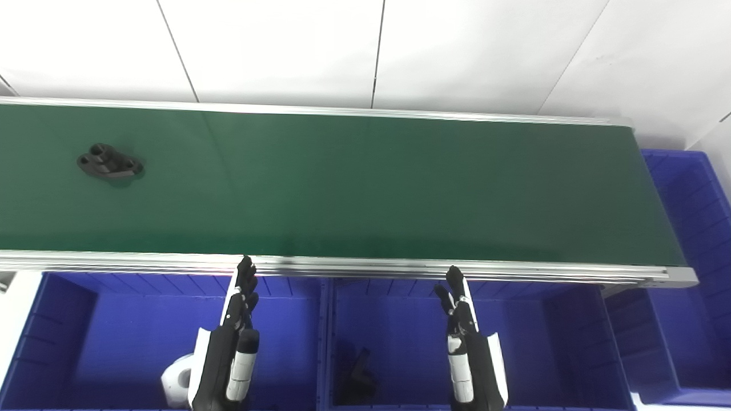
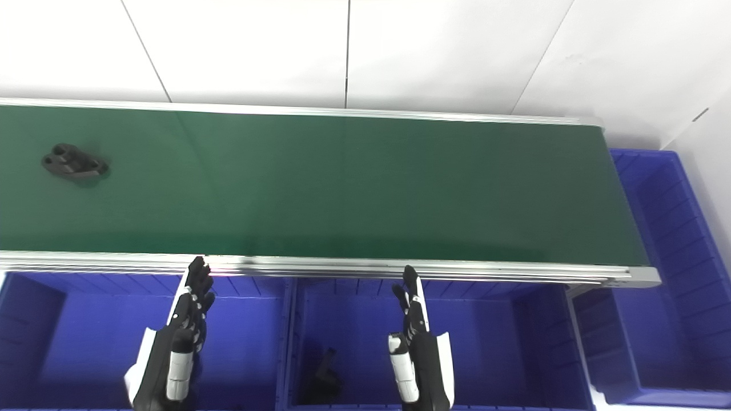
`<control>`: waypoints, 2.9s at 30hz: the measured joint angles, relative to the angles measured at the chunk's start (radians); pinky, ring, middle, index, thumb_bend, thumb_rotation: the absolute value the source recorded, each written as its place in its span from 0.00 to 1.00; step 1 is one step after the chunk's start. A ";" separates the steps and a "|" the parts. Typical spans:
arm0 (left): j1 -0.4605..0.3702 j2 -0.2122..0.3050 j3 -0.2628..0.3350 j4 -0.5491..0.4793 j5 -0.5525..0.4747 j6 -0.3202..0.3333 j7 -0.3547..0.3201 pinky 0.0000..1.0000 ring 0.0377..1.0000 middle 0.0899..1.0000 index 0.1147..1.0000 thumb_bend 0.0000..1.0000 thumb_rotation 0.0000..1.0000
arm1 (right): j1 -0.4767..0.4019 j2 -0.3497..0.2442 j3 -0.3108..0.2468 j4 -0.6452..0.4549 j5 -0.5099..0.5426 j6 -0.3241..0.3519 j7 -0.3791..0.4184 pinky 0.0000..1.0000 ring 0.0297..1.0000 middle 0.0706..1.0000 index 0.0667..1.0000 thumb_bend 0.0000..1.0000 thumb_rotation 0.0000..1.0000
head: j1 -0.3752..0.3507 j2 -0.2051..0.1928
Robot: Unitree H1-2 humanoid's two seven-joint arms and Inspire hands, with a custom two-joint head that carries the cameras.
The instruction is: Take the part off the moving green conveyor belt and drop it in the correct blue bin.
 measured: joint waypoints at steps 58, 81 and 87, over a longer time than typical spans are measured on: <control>-0.001 0.001 -0.013 0.052 0.018 -0.027 0.002 1.00 1.00 1.00 1.00 0.82 1.00 | -0.004 -0.003 -0.005 0.052 0.016 -0.016 0.008 1.00 0.96 1.00 1.00 0.75 1.00 | 0.077 -0.092; -0.066 -0.014 -0.014 0.310 0.096 -0.199 0.086 0.98 0.98 1.00 1.00 0.81 1.00 | -0.085 -0.042 -0.074 0.245 0.115 -0.092 0.054 1.00 1.00 1.00 1.00 0.77 1.00 | 0.278 -0.333; -0.075 -0.013 -0.014 0.327 0.122 -0.221 0.094 0.92 0.95 1.00 1.00 0.74 1.00 | -0.090 -0.046 -0.096 0.249 0.124 -0.092 0.061 1.00 0.99 1.00 1.00 0.75 1.00 | 0.314 -0.341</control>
